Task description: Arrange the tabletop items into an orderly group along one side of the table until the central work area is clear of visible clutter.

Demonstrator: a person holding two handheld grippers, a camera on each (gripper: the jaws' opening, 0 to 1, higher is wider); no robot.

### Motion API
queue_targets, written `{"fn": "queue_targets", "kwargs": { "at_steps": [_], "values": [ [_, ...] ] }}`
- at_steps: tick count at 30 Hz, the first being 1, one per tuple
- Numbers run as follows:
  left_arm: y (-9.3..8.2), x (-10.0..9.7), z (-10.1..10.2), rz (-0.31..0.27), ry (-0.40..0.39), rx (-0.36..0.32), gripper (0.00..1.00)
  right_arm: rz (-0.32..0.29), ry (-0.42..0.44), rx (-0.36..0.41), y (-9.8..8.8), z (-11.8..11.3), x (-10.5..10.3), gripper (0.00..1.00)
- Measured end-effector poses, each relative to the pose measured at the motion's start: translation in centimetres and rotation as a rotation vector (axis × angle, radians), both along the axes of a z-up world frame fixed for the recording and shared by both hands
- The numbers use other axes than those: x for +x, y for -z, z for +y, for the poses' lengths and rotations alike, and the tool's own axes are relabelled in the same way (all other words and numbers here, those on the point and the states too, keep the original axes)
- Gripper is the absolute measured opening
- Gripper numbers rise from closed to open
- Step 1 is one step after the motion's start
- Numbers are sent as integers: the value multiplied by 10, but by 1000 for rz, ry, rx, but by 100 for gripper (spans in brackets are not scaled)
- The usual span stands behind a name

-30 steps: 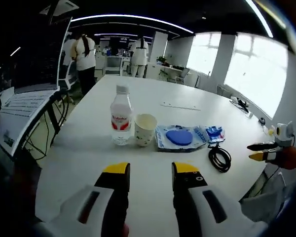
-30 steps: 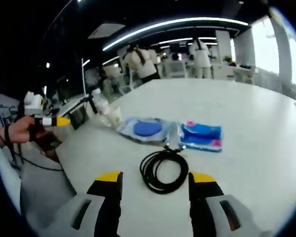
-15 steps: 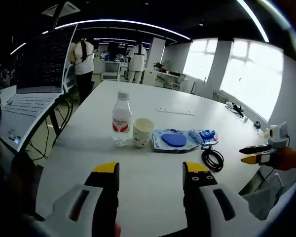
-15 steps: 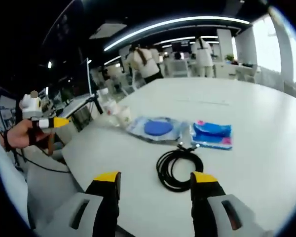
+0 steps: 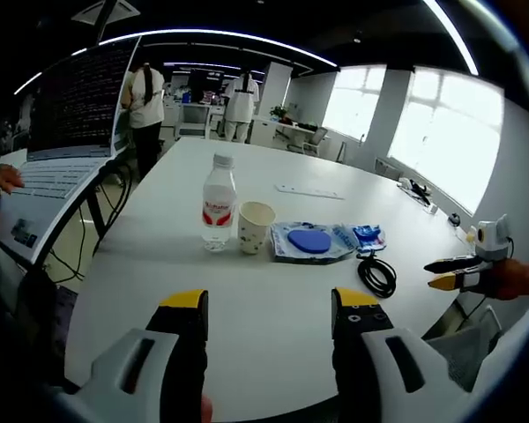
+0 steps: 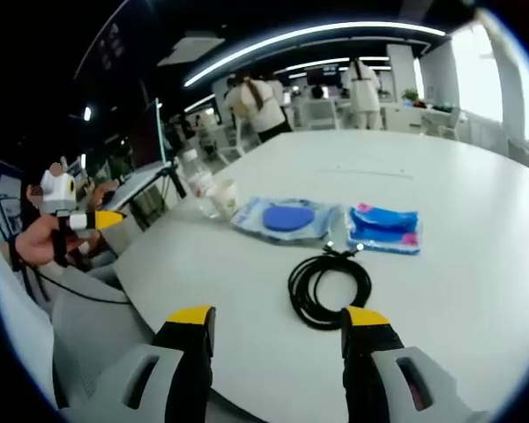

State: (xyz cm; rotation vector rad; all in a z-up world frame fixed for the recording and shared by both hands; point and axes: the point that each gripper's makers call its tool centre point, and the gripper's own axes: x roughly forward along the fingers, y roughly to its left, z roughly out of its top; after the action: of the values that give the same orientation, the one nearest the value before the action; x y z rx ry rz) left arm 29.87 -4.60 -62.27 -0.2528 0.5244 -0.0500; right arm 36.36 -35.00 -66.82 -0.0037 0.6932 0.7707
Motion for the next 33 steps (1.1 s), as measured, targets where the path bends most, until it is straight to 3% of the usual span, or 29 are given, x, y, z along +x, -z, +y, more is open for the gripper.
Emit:
{"fn": "queue_targets", "kwargs": {
  "at_steps": [13, 33],
  "values": [
    [4, -6, -4, 19, 7, -16, 55, 18, 65, 22, 8, -11, -8, 57],
    [0, -6, -1, 11, 15, -2, 56, 14, 62, 34, 6, -6, -11, 58]
  ]
}}
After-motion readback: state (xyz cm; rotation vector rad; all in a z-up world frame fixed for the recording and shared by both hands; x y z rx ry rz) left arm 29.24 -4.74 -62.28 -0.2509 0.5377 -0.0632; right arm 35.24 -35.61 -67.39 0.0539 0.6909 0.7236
